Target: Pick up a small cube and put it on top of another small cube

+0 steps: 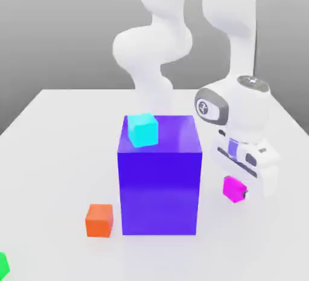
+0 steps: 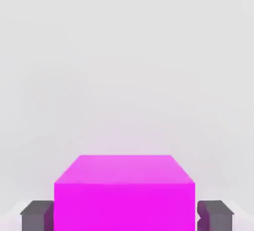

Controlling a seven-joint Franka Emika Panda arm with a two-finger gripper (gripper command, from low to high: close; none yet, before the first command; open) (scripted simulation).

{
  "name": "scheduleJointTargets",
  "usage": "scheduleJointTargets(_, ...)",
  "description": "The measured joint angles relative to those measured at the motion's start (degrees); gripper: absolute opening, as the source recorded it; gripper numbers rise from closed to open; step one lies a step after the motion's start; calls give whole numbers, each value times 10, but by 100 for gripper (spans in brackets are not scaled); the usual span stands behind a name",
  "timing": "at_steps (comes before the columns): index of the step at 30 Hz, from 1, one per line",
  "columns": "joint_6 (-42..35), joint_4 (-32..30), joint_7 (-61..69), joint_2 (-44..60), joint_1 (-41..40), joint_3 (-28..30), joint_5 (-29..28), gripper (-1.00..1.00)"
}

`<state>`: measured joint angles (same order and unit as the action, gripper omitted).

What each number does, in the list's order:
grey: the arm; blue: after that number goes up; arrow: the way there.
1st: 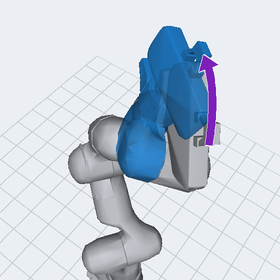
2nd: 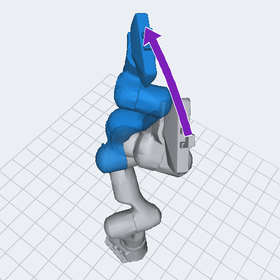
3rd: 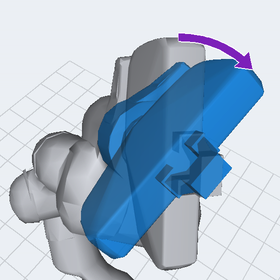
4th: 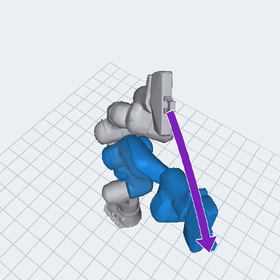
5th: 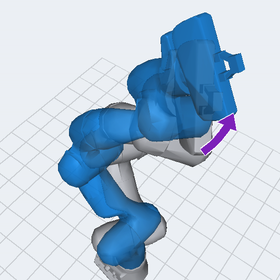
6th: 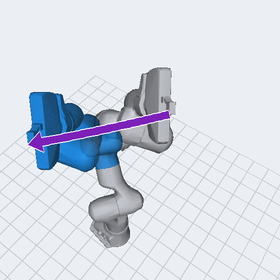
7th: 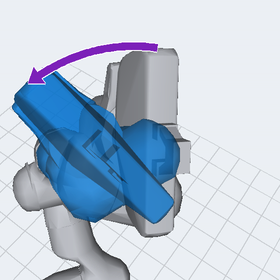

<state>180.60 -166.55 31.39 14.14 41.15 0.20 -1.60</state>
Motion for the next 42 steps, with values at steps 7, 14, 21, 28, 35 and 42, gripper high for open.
scheduleJointTargets(7, -58, -13, 0, -71, 1, 0, 1, -100)
scheduleJointTargets(14, -151, 10, 11, -180, 3, 10, 65, -100)
scheduleJointTargets(21, -214, 152, 57, -147, -80, 79, 188, -100)
scheduleJointTargets(28, -297, 296, 120, -59, -225, 151, 243, -100)
scheduleJointTargets(35, -358, 387, 164, 12, -332, 234, 245, -100)
scheduleJointTargets(42, -353, 461, 234, 156, -460, 266, 258, 100)
